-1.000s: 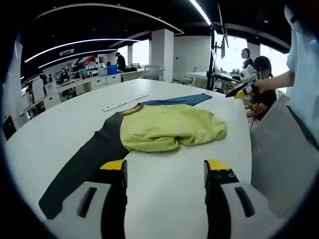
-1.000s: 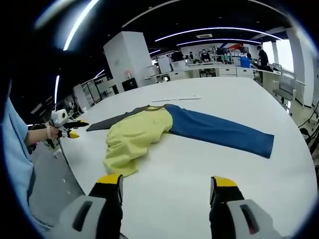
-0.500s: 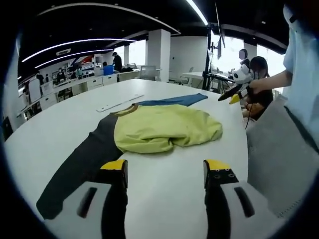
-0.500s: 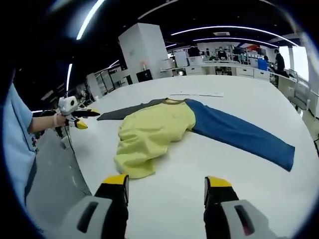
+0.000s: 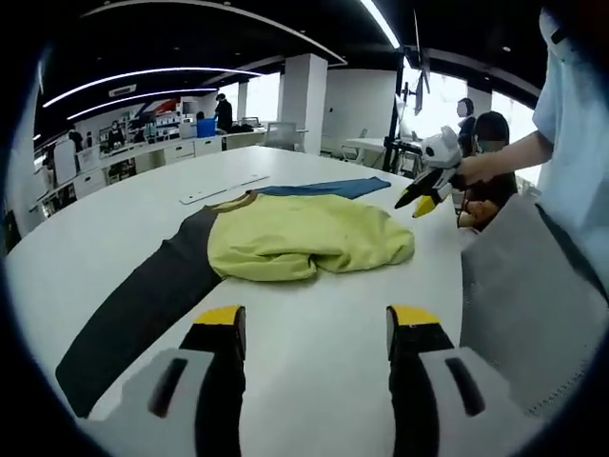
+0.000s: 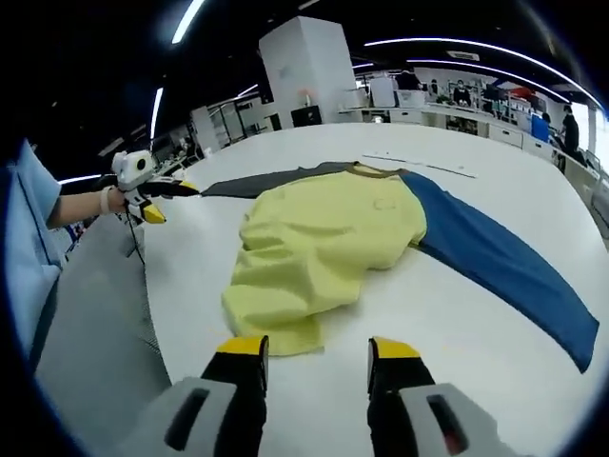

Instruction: Fold the garment on the visible template until the final outline fits inside the template.

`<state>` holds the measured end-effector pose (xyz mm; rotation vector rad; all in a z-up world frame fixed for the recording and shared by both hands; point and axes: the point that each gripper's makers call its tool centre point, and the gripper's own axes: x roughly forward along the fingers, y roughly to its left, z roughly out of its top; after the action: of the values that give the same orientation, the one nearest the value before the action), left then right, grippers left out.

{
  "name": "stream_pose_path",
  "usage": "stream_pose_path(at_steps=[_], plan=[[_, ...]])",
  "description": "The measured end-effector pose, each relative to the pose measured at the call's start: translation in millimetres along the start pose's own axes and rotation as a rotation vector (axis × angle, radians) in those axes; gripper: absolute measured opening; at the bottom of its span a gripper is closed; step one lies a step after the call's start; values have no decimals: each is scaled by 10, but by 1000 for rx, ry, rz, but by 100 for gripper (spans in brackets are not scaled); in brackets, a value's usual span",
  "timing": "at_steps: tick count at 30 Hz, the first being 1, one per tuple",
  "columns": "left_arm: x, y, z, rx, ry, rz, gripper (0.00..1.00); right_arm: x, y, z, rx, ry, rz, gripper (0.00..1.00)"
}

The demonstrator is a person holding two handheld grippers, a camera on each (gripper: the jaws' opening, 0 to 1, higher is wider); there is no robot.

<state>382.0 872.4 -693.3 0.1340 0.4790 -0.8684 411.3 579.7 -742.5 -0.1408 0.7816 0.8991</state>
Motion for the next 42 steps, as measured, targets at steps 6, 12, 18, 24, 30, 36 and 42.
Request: stream_pose_path(at_steps=[6,12,18,24,30,36,42], plan=[[-82,9,-28,-14,-6,13,55,133,-59,-59,-16,45,7,27],[-142,-12,-83,-32,-4,24,54,207,-83,-105,-38,83,9,19],[-182,-27,-135,-56,-8,33,53,266,-50,-136,-66,106,18,13],[-201,-45,-157,-70,-10,36,52,292,-30,-131,-96,113,19,3],[-193,-58,-156,-74,-15,36,51,250,-23,-132,-95,109,14,0],[-152,-89,-149,-78,-21,30,50,110,-25,-116,-73,88,1,0],[-92,-122,-124,-77,-25,16,49,-55,-50,-157,-56,72,-25,0]])
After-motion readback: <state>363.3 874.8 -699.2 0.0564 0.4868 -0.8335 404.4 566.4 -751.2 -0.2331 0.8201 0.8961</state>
